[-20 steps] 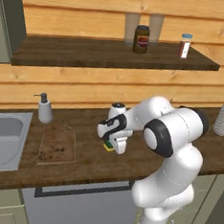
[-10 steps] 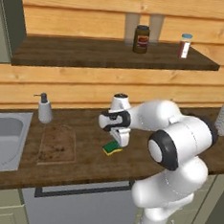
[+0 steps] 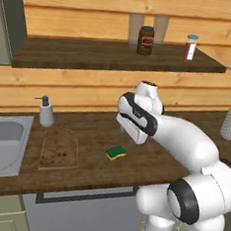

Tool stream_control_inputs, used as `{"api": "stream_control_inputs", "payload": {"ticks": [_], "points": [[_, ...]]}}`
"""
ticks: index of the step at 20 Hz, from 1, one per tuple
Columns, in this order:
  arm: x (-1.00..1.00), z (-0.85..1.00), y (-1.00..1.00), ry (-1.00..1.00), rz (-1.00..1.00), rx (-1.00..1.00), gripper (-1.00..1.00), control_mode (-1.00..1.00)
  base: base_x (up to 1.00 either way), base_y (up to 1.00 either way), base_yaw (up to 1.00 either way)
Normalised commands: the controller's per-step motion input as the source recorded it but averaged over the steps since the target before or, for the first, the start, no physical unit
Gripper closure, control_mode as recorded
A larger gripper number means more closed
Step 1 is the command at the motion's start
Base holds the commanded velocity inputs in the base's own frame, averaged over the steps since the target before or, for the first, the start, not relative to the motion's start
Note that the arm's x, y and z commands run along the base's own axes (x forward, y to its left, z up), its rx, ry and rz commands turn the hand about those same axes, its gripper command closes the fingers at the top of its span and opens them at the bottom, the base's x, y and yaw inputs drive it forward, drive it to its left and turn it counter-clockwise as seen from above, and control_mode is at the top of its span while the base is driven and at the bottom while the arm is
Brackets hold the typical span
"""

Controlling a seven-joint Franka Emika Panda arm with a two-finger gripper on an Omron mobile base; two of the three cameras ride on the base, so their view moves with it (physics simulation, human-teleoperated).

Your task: Pick up the sponge from the counter and clean the cutting board by briefly scrubbing or pressing down on the cutting board. Once finished, release the sponge.

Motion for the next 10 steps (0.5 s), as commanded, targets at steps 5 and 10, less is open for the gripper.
{"api": "stream_control_inputs", "payload": {"ticks": [5, 10], "points": [[-0.57, 0.89, -0.13, 0.00, 0.04, 0.31, -1.00, -1.00, 0.00, 0.00, 0.00], [-0.36, 0.87, -0.20, 0.00, 0.08, 0.37, -1.00, -1.00, 0.00, 0.00, 0.00]]}}
